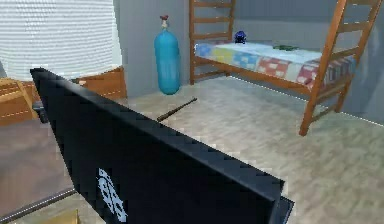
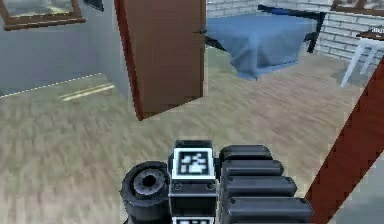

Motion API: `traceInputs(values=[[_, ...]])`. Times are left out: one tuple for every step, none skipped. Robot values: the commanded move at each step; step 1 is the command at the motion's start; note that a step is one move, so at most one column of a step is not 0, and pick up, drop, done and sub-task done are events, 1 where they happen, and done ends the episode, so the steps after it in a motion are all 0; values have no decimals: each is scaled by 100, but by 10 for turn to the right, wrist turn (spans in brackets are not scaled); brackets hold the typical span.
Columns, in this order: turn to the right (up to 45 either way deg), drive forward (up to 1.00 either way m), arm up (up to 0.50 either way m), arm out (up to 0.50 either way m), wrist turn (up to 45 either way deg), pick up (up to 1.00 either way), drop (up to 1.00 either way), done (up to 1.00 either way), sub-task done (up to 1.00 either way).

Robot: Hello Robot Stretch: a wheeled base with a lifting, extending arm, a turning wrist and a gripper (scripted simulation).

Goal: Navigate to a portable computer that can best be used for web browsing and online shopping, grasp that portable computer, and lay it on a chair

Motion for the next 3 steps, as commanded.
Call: traceInputs(values=[[450, 0, 0, 0, 0, 0, 0, 0, 0], [420, 0, 0, 0, 0, 0, 0, 0, 0], [0, 75, 0, 0, 0, 0, 0, 0, 0]])
